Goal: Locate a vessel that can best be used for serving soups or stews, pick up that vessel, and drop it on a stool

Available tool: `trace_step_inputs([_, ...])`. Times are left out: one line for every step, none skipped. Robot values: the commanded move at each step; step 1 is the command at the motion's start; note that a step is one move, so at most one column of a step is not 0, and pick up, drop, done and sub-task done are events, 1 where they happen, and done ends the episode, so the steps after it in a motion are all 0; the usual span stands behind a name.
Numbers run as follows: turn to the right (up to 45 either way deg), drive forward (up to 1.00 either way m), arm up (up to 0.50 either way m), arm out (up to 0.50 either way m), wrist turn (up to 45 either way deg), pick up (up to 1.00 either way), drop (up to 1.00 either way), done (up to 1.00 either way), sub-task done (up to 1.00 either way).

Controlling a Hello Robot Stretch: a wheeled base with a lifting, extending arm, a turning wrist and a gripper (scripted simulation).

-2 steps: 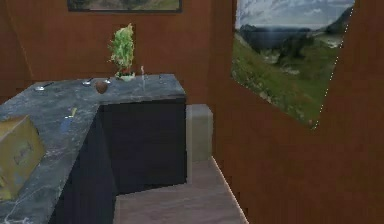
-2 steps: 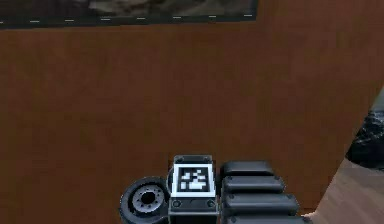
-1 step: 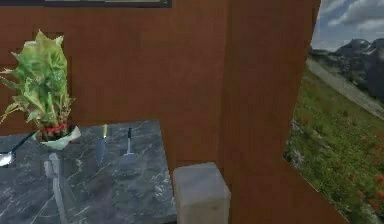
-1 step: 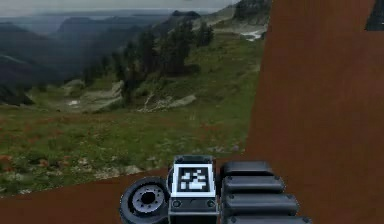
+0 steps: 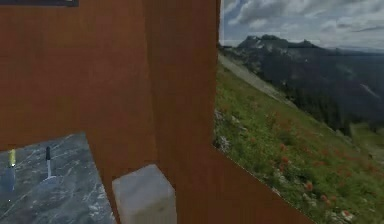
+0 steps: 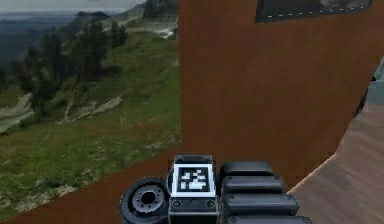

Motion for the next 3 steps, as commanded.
trace_step_inputs([0.0, 0.05, 0.0, 0.0, 0.0, 0.0, 0.0, 0.0, 0.0])
trace_step_inputs([45.0, 0.0, 0.0, 0.0, 0.0, 0.0, 0.0, 0.0, 0.0])
trace_step_inputs([-45.0, 0.0, 0.0, 0.0, 0.0, 0.0, 0.0, 0.0, 0.0])
